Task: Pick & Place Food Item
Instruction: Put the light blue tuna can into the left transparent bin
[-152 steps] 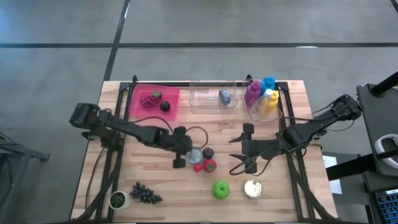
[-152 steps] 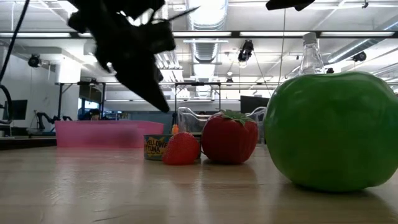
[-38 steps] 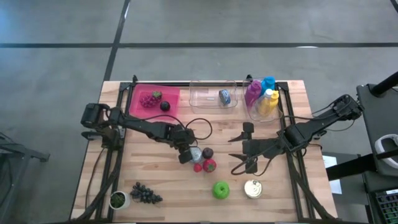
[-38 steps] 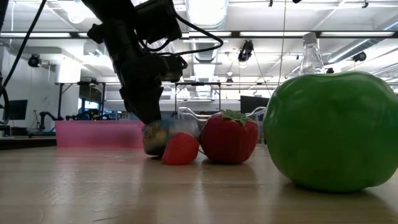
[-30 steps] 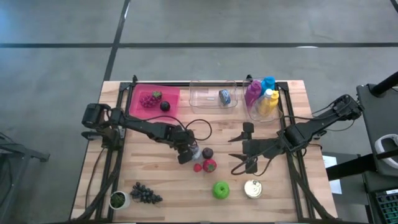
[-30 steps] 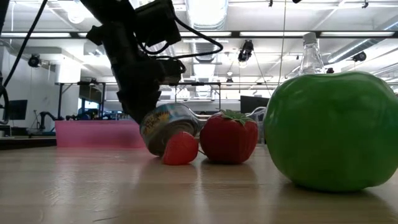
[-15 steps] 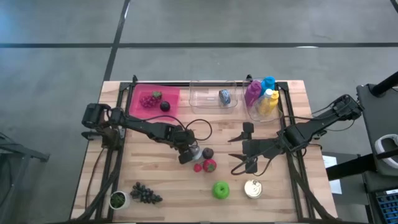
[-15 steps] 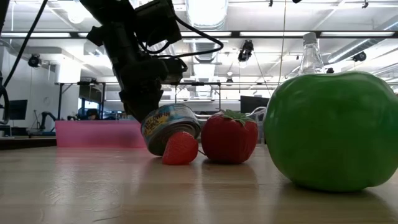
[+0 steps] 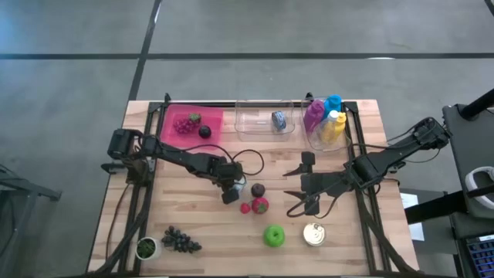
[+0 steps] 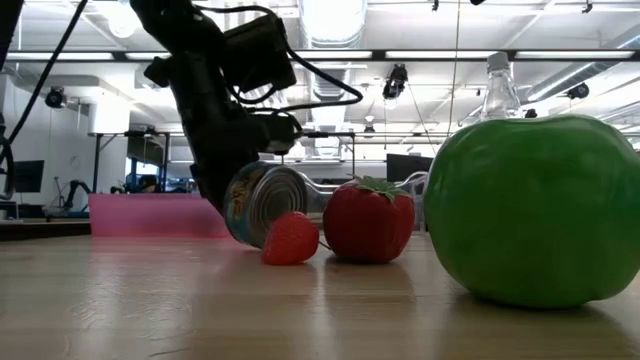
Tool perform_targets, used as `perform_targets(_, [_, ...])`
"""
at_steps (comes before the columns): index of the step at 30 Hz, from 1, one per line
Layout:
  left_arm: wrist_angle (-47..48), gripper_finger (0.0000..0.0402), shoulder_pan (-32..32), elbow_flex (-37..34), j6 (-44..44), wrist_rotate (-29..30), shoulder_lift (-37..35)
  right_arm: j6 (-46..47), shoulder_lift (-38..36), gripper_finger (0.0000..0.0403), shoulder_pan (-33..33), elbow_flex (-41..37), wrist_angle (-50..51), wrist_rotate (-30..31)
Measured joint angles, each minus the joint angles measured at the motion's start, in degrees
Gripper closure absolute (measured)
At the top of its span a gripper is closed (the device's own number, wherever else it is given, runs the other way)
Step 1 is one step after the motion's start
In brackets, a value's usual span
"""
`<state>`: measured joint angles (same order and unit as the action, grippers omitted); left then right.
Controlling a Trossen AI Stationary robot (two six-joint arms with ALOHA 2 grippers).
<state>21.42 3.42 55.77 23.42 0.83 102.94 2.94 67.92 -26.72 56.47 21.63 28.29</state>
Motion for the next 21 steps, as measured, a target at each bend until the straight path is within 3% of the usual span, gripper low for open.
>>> perform_targets(11, [0.3, 0.04, -0.3, 0.0, 1.6, 0.0, 0.0, 0.2, 0.3, 0.017, 0.8, -0.7, -0.1, -0.1])
perform_targets(21, [0.3, 0.04, -0.3, 0.0, 2.2, 0.2, 0.0, 4.0, 5.0, 0.017, 6.3, -4.7, -3.5, -1.8])
